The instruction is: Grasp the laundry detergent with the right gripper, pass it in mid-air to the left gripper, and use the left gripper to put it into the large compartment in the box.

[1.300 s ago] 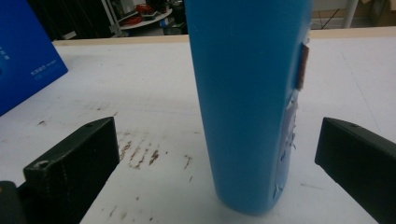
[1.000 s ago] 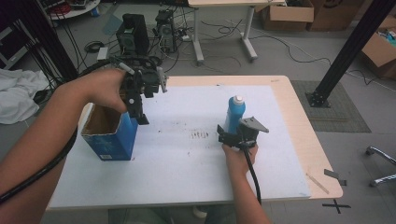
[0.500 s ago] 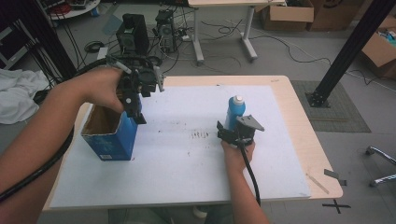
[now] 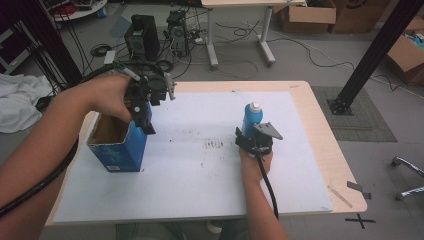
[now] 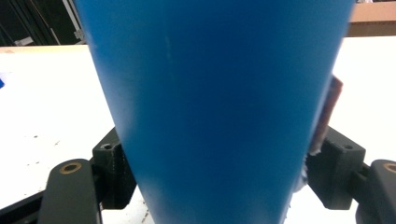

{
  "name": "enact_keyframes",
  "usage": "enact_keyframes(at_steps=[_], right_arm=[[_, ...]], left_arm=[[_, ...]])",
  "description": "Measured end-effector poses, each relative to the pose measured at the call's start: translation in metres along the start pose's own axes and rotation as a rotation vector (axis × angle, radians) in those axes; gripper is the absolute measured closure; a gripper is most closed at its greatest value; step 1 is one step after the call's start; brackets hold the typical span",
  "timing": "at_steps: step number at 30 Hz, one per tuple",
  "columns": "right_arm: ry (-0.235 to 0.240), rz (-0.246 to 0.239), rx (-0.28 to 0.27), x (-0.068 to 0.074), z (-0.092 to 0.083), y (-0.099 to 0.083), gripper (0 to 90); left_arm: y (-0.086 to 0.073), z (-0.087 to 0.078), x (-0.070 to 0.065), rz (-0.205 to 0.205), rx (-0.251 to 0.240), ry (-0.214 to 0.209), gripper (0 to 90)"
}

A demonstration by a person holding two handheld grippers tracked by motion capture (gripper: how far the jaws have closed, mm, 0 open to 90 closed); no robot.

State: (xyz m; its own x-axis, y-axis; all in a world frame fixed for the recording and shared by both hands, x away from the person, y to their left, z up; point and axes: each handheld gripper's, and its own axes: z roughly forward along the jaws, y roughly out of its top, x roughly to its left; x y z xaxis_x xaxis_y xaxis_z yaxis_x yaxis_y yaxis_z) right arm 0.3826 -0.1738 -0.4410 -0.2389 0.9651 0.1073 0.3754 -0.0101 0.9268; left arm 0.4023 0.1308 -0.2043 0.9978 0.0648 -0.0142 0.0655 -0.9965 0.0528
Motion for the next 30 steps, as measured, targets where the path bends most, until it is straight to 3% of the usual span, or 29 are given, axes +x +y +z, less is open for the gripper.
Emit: enact_keyframes(at_steps=[16, 19, 22, 30], right_arm=[[-0.058, -0.018, 0.006, 0.0017, 0.001, -0.002, 35.6], [-0.068, -0.03, 0.009, 0.0028, 0.001, -0.0019, 37.0], [-0.091, -0.075, 0.004, 0.0049, -0.0013, -0.0009, 42.0], [-0.025, -0.096, 0.011, -0.0031, -0.0056, -0.0001, 44.3]], left_arm=[[0.0017, 0.0026, 0.0014, 0.002, 0.003, 0.001, 0.1], [0.002, 0.0036, 0.0014, 0.004, 0.004, -0.003, 0.1], [0.0031, 0.0038, 0.0008, 0.006, 0.005, -0.001, 0.1], [0.0091, 0.0019, -0.0008, 0.021, -0.004, 0.004, 0.1]])
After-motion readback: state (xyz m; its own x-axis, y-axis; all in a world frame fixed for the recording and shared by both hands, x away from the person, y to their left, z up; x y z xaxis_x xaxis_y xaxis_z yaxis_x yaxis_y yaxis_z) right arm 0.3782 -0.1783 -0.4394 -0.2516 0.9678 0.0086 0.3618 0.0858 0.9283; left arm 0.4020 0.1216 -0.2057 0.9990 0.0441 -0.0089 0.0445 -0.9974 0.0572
